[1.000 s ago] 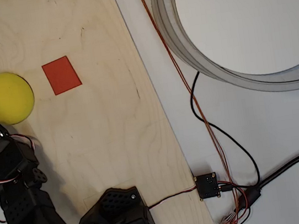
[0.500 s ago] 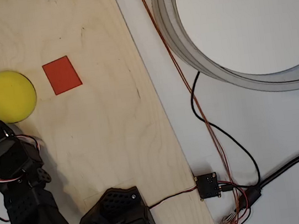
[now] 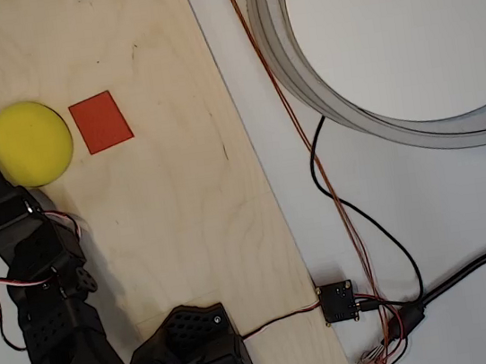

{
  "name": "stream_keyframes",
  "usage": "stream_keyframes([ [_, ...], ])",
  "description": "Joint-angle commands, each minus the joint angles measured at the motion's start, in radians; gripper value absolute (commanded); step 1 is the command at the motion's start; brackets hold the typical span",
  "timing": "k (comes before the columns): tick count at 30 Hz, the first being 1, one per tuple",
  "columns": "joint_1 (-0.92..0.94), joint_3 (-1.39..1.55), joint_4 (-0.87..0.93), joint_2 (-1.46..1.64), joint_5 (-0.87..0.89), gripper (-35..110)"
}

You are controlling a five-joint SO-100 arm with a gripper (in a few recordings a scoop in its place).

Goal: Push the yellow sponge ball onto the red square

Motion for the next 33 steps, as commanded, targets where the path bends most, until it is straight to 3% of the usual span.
stream_keyframes([
  [1, 0.028, 0.014, -0.017, 0.060, 0.008, 31],
  [27, 0.153, 0.067, -0.015, 0.133, -0.041, 30],
  [33, 0.115, 0.089, -0.017, 0.161, 0.023, 31],
])
